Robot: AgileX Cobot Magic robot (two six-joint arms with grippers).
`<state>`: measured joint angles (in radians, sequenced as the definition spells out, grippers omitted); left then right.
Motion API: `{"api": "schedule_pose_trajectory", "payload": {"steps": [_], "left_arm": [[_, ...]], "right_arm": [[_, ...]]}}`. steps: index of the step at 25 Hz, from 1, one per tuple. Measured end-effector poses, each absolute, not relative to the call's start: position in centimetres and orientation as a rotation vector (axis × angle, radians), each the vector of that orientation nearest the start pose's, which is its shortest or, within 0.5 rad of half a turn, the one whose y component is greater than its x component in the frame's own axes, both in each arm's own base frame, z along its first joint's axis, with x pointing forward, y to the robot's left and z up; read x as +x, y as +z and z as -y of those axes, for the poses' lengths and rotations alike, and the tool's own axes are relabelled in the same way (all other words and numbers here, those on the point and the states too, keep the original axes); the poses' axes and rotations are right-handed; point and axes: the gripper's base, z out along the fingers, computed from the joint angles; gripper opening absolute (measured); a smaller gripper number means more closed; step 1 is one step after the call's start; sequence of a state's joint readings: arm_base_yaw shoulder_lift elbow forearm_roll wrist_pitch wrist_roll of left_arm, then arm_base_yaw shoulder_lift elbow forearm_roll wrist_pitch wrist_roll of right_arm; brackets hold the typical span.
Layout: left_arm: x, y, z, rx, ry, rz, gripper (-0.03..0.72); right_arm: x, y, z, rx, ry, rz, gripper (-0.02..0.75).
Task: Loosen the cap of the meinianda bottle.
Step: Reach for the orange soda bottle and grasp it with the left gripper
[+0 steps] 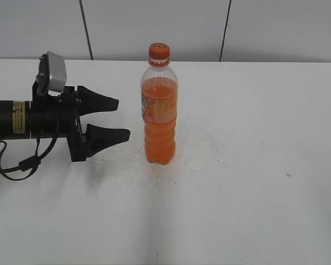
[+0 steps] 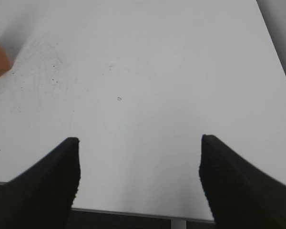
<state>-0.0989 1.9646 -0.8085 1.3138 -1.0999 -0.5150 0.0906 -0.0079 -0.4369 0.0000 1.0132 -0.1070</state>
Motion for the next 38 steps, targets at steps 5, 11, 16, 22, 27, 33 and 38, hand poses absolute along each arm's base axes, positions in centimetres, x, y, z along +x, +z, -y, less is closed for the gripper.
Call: {"api": "schedule_pose_trajectory", "payload": {"steps": [5, 11, 16, 22, 27, 33, 38], "left_arm": [[32.2, 12.8, 11.2, 1.12, -0.856, -1.591, 0.577], [33.1, 12.4, 11.9, 1.13, -0.887, -1.572, 0.577], [32.7, 11.9, 13.5, 1.178, -0.913, -1.568, 0.577], [32.9, 12.1, 15.8, 1.255, -0.878, -1.555, 0.577], [33.3, 12.0, 17.4, 1.28, -0.872, -1.543, 0.577], [33.6, 10.8, 17.5, 1.244, -0.863, -1.595, 0.577], [34.0, 10.0, 17.6, 1.221, -0.864, -1.621, 0.577]], "right_arm": [[0.3, 26.3, 0.0, -0.202, -0.01, -2.042, 0.586], [0.3, 26.3, 0.0, -0.202, -0.01, -2.042, 0.586], [0.3, 26.3, 0.0, -0.202, -0.01, -2.042, 0.586], [0.3, 26.3, 0.0, -0.202, -0.01, -2.042, 0.586], [0.4, 27.5, -0.1, -0.202, -0.001, -2.042, 0.586], [2.4, 30.2, -0.2, -0.212, -0.011, -2.118, 0.586], [4.5, 31.6, -0.4, -0.229, -0.015, -2.187, 0.586]]}}
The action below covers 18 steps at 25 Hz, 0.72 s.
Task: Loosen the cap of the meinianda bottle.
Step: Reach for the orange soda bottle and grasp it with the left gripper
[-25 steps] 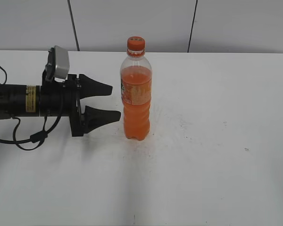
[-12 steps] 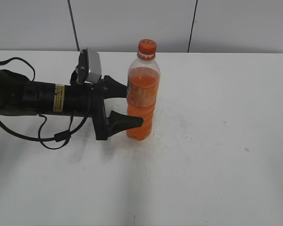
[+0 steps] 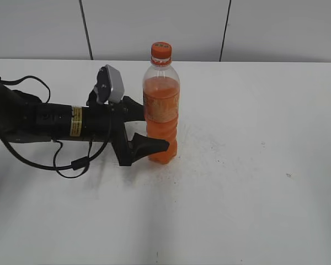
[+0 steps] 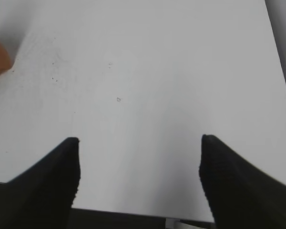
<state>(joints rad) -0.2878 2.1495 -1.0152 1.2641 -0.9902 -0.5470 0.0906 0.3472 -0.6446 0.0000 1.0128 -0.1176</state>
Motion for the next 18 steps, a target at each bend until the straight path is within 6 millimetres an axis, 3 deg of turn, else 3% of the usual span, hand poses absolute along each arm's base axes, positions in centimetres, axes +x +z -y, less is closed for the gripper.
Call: {"api": "schedule_pose_trajectory", "payload": {"steps": [14, 18], "left_arm": [[34.6, 10.4, 17.6, 1.136, -0.855, -1.631, 0.575], [34.6, 10.4, 17.7, 1.137, -0.859, -1.627, 0.528]], "right_arm": [[11.9, 34.2, -1.1, -0.315, -0.035, -2.415, 0.586], [14.4, 34.0, -1.3, -0.35, -0.038, -2.509, 0.546]]}}
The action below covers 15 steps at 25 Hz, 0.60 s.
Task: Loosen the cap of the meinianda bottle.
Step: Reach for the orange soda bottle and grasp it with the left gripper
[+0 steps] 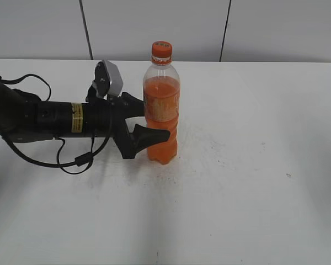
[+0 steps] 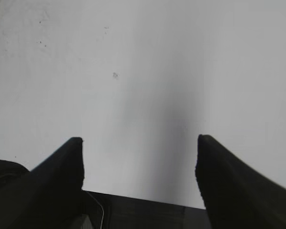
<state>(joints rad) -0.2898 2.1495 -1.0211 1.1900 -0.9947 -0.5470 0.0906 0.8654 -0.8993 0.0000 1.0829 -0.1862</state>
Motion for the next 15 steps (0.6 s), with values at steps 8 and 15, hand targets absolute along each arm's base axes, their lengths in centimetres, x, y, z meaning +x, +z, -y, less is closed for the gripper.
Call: {"api": "schedule_pose_trajectory", "payload": {"steps": [8, 15], "left_arm": [[34.5, 10.5, 17.8, 1.142, -0.869, -1.62, 0.409], [34.5, 10.5, 17.8, 1.142, -0.87, -1.62, 0.405]], "right_arm": [[18.4, 36.6, -1.7, -0.382, -0.039, -2.591, 0.447], [23.9, 39.6, -3.1, -0.385, 0.102, -2.556, 0.44]]}}
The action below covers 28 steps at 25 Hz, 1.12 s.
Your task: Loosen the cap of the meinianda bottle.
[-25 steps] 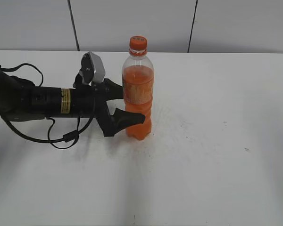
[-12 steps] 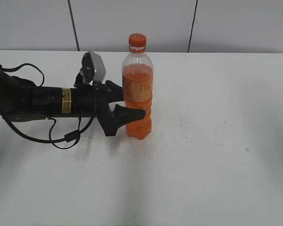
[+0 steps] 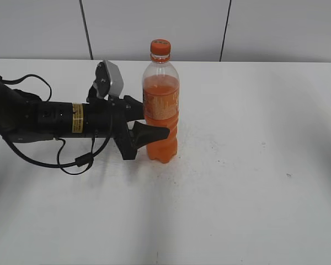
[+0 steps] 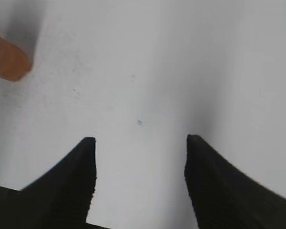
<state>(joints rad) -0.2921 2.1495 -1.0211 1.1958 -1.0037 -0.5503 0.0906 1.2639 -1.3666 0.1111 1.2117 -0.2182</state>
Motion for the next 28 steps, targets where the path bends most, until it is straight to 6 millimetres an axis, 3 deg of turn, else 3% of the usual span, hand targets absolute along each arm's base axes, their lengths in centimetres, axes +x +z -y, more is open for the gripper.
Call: {"api": "schedule_pose_trajectory", "payload": {"steps": [6, 19, 28], "left_arm": [[34.4, 10.5, 17.8, 1.148, -0.872, -1.618, 0.405], [34.4, 10.5, 17.8, 1.148, -0.872, -1.618, 0.405], [34.4, 10.5, 17.8, 1.151, -0.873, -1.616, 0.405]], "right_arm": [[27.9, 39.8, -6.6, -0.531, 0.187, -2.537, 0.44], [32.4, 38.8, -18.9, -0.914, 0.273, -2.437, 0.44], [34.7, 36.7, -22.9, -0.936, 0.31, -2.453, 0.439]]}}
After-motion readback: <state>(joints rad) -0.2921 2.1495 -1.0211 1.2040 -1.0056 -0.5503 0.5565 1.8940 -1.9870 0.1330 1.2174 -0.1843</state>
